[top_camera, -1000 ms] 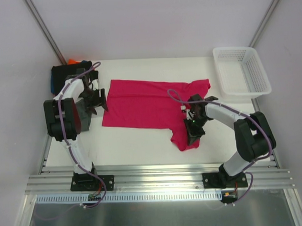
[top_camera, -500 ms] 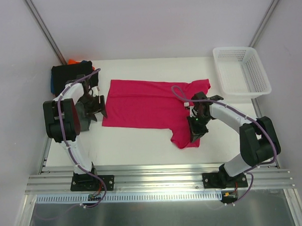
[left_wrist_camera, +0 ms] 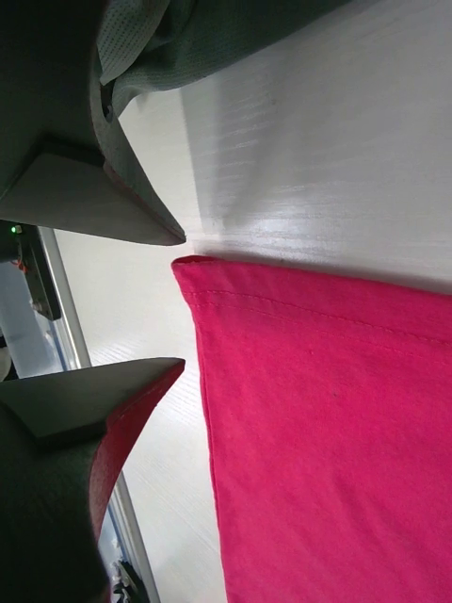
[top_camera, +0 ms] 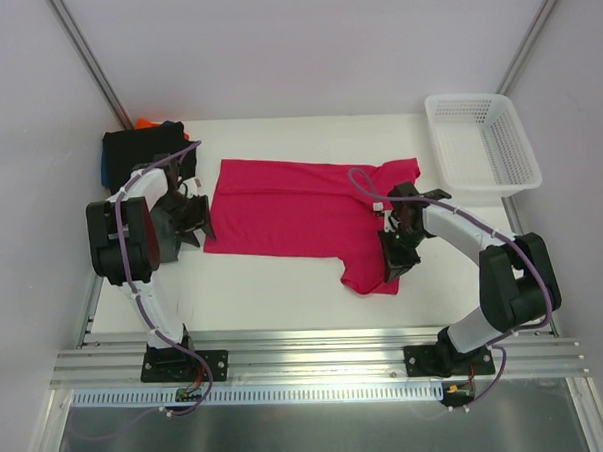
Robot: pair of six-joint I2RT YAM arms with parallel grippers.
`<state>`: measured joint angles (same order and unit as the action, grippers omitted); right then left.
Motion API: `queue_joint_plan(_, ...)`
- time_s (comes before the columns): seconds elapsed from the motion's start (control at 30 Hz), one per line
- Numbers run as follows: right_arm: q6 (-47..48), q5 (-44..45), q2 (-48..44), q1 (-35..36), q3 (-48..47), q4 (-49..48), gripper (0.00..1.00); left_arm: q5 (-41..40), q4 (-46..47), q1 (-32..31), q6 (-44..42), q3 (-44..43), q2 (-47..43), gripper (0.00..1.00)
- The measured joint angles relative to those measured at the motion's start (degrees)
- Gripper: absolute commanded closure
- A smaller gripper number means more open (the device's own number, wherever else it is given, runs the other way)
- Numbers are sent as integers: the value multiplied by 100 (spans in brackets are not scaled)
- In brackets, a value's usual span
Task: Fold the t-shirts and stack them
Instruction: Fold the tshirt
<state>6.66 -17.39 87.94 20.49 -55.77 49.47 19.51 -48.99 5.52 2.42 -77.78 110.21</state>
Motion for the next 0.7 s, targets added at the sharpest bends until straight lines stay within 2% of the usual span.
queue_joint_plan(0.1, 2, 4, 0, -24, -4, -2, 99, 11, 4, 24, 7, 79, 0, 49)
queue_joint_plan(0.2, 4, 4, 2, -46, -22, -22, 99, 17, -13, 59, 15, 192, 0, 56)
queue_joint_plan(0.33, 4, 11, 17, -66, -28, -57, 99, 76, -50, 59, 22, 275, 2, 57)
queue_joint_plan(0.43, 7, 24, 24, -81, -28, -76, 99, 153, -52, 59, 57, 275, 4, 70)
queue_joint_plan(0.57, 7, 39, 24, -107, -31, -83, 99, 210, -55, 59, 90, 273, 17, 74)
queue_joint_plan(0.7, 13, 61, 24, -129, -31, -85, 99, 267, -57, 59, 140, 271, 17, 100)
